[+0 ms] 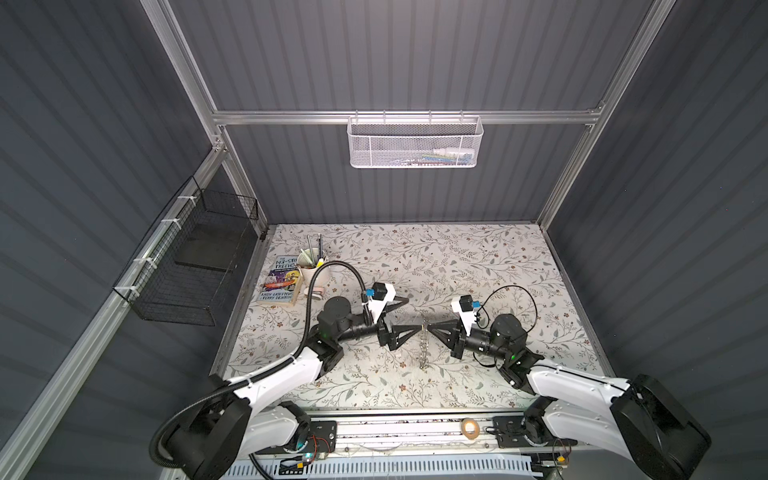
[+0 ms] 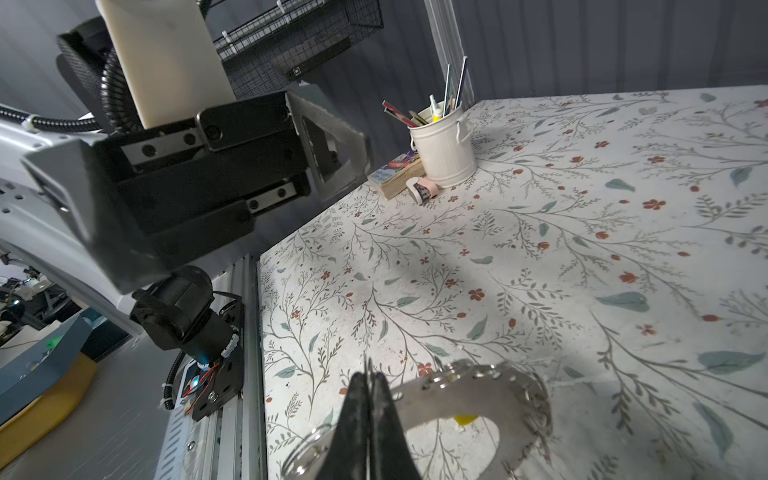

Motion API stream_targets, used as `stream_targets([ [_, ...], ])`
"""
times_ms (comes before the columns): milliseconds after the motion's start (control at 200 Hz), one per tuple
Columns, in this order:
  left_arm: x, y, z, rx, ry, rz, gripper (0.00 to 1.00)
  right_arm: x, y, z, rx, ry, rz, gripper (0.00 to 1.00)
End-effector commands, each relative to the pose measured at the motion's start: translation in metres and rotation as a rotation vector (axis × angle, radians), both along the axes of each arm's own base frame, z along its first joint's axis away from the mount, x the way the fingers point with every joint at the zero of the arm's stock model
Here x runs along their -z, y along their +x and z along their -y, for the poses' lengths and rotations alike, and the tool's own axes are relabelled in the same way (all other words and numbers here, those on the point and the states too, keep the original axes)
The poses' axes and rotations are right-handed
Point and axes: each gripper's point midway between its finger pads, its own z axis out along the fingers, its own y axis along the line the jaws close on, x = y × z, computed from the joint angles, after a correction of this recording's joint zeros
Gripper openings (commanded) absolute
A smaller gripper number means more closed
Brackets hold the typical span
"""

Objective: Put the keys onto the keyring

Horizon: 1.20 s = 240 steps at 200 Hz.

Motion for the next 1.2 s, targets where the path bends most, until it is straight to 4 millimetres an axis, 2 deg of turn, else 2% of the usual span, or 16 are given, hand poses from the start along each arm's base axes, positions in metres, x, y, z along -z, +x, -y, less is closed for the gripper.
stream_targets([
  [0, 0.022, 0.014, -0.021, -0.174, 0.072, -0.113, 1.00, -0.016, 0.010, 0.007, 0.076, 0.001, 0.054, 0.00],
  [135, 0.030, 0.015, -0.038, -0.270, 0.106, -0.195, 1.00, -0.021, 0.021, 0.019, 0.171, -0.023, 0.069, 0.00],
  [225, 0.034, 0.015, -0.038, -0.273, 0.117, -0.224, 1.00, -0.021, 0.035, 0.030, 0.278, -0.047, 0.062, 0.00],
  [370, 0.056, 0.020, -0.033, -0.271, 0.191, -0.280, 1.00, -0.026, 0.050, 0.048, 0.408, -0.084, 0.051, 0.00],
  [565, 0.087, 0.021, -0.018, -0.197, 0.254, -0.331, 0.85, -0.037, 0.070, 0.089, 0.614, -0.087, 0.017, 0.00],
  [675, 0.104, 0.022, -0.003, -0.149, 0.334, -0.330, 0.75, -0.037, 0.075, 0.107, 0.684, -0.091, 0.004, 0.00],
  [810, 0.114, 0.017, 0.027, -0.041, 0.409, -0.268, 0.68, -0.030, 0.079, 0.133, 0.784, -0.111, -0.025, 0.00],
  [965, 0.134, 0.020, 0.059, 0.113, 0.473, -0.275, 0.52, -0.021, 0.077, 0.159, 0.876, -0.114, -0.053, 0.00],
  [1196, 0.165, 0.035, 0.098, 0.230, 0.533, -0.286, 0.49, -0.010, 0.072, 0.198, 1.028, -0.140, -0.089, 0.00],
])
